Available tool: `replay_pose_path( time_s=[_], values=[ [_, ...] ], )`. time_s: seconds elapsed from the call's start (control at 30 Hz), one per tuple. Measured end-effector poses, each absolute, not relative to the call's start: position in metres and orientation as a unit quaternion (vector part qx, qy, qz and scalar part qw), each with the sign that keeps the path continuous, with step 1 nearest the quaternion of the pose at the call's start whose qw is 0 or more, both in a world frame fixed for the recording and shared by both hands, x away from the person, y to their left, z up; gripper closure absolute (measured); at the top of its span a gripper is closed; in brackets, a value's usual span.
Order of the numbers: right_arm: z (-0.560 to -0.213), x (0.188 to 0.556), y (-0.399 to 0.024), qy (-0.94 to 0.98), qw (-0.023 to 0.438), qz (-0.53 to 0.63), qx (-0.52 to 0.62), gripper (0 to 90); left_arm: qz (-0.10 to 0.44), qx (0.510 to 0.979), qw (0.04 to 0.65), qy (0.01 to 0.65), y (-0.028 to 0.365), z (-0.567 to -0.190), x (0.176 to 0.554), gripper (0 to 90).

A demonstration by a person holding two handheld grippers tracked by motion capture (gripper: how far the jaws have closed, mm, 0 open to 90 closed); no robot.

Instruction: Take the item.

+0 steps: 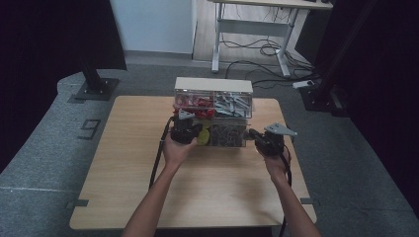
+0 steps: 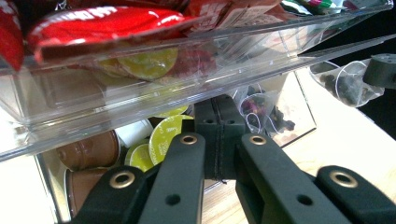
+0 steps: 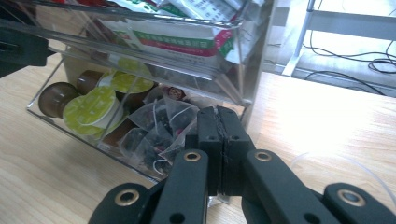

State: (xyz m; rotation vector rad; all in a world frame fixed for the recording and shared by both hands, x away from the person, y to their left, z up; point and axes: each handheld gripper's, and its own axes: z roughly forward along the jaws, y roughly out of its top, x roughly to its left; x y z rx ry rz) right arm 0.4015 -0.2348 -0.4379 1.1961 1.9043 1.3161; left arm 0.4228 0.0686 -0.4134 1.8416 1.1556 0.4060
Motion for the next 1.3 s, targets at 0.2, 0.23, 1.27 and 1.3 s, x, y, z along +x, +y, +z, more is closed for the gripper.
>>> replay_pose_path(
  time_s=[0.2,0.23,1.27,1.3],
  values=[
    [-0.437,0.403,-0.240,0.702,0.268,0.484,0.449,88.6,0.164,0.744,0.448,0.467,0.069,-0.414,0.423,89.8],
    [-0.438,0.404,-0.241,0.702,0.269,0.484,0.449,88.7,0.164,0.744,0.448,0.467,0.069,-0.414,0.423,89.8],
    [-0.436,0.416,-0.264,0.690,0.286,0.469,0.472,88.7,0.164,0.745,0.448,0.466,0.068,-0.413,0.423,89.8],
    [-0.436,0.416,-0.265,0.690,0.286,0.468,0.472,88.7,0.163,0.745,0.448,0.466,0.068,-0.413,0.423,89.8]
  ],
)
